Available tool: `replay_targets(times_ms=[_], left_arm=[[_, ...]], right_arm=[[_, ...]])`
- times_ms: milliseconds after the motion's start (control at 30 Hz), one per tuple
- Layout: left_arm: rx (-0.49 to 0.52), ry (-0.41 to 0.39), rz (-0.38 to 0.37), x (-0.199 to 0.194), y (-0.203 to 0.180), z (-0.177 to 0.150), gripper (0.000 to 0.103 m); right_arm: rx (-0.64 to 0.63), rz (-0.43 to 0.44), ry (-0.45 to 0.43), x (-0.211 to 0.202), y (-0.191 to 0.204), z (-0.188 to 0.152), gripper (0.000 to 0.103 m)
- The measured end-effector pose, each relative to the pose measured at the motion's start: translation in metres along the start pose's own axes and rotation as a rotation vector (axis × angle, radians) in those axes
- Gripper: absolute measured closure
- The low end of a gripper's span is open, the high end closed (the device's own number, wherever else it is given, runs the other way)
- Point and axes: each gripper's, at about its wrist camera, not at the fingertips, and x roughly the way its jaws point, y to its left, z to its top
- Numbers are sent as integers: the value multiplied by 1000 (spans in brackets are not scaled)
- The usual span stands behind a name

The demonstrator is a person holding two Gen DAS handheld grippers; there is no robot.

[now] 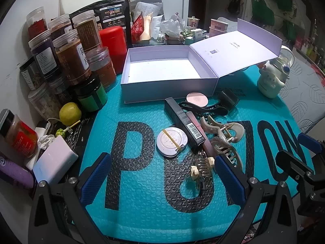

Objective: Organize rigid objects

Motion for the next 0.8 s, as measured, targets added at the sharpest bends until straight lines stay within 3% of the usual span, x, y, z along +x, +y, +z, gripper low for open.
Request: replay_targets(times_ms=[300,800], left_arm=[[-21,9,-6,-2,4,-12,0],[-67,64,-85,21,21,-32,0]], right_arm=[[20,8,-10,-4,-2,-10,0],[39,30,14,11,-12,-24,0]])
